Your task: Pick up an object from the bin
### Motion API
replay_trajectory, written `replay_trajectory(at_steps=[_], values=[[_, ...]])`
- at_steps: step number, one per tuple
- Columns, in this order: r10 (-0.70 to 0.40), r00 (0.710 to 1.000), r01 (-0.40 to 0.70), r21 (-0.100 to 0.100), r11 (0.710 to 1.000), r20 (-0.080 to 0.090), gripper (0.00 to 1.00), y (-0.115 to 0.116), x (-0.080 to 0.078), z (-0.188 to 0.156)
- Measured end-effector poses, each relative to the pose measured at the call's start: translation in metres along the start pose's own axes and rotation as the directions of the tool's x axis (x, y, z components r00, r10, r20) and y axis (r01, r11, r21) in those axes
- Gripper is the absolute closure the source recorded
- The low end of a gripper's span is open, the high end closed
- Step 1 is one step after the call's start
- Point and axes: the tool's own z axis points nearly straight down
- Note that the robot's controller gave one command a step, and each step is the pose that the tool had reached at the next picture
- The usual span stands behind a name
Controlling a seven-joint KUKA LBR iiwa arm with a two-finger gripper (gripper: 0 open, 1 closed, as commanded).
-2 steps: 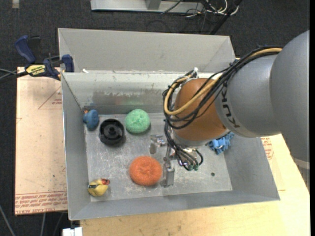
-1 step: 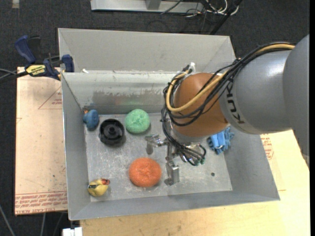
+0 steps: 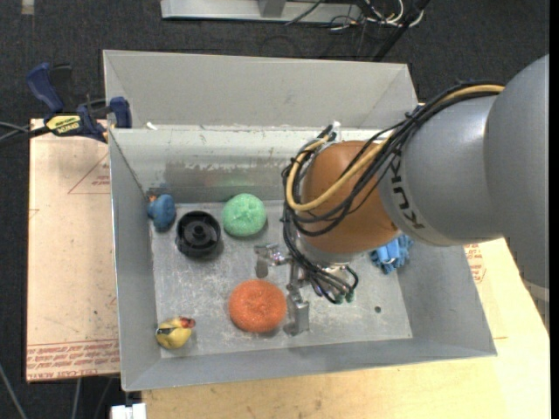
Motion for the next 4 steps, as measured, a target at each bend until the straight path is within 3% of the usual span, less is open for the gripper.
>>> replay_trajectory(at_steps=[1,2,3,4], values=[[-0.009,1.000,0.009,-0.003,1.000,-0.008,1.00,0.016,-0.009,0.035],[-0.009,1.000,0.009,-0.004,1.000,-0.008,1.00,0.016,-0.009,0.035],[0.004,1.000,-0.004,-0.004,1.000,-0.005,1.00,0.009,-0.006,-0.088],[0.004,1.000,-0.004,-0.004,1.000,-0.005,1.00,0.009,-0.006,-0.088]])
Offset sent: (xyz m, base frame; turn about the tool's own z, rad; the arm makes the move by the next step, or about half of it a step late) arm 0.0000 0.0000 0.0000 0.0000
